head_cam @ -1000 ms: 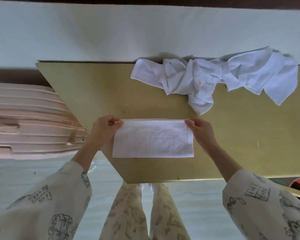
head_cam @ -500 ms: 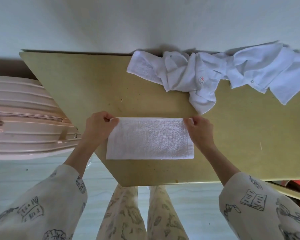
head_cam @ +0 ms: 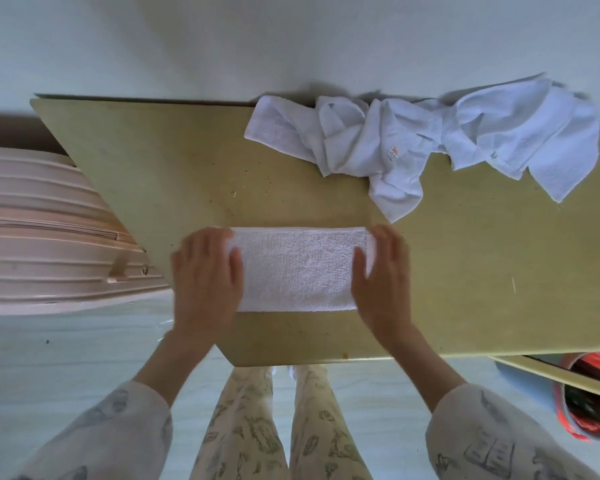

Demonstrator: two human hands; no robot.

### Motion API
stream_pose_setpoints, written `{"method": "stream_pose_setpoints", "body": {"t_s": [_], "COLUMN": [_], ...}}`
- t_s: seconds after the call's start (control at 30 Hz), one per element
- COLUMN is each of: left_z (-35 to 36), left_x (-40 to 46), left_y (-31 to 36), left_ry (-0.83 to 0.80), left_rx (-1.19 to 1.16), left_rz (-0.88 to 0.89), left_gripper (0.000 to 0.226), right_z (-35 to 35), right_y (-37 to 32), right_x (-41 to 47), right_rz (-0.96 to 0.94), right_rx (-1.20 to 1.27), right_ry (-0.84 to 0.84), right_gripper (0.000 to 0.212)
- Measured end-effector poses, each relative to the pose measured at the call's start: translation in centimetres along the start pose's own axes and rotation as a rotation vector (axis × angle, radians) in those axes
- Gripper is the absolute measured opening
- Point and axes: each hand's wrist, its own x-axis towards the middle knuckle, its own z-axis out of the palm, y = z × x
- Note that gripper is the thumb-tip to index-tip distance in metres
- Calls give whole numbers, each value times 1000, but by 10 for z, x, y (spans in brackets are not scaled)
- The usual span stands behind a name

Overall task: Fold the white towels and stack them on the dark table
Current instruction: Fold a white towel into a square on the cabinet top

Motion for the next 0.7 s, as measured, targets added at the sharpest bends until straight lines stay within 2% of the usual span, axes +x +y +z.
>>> {"method": "stream_pose_setpoints", "body": {"t_s": [0.07,0.1,0.2,0.3,0.57,0.7], "left_z": [22,33,61,69,40,30], "left_x": [-12,-15,-15,-13,-11,-16], "left_y": [18,27,33,13,-48,-48], "left_ry": [-91,-148,-244,-248,-271,-189], "left_rx": [-9,-4,78,201,245,102], "left_rz": [196,234,257,276,117,-131], "left_gripper": [31,35,44,52,58,59], "right_z": [19,30,51,53,44,42], "right_y": [-9,-13,-7,15,20,17], "right_x": [-19,-25,-26,-24,-23,-22], "right_rz": [-234,-280,-276,-296,-209,-182], "right_rx": [-71,-81,-168,-341,-441,-455], "right_ry": [-105,-160,-209,-232,-278,-317], "right_gripper": [38,40,48,55,64,65]}}
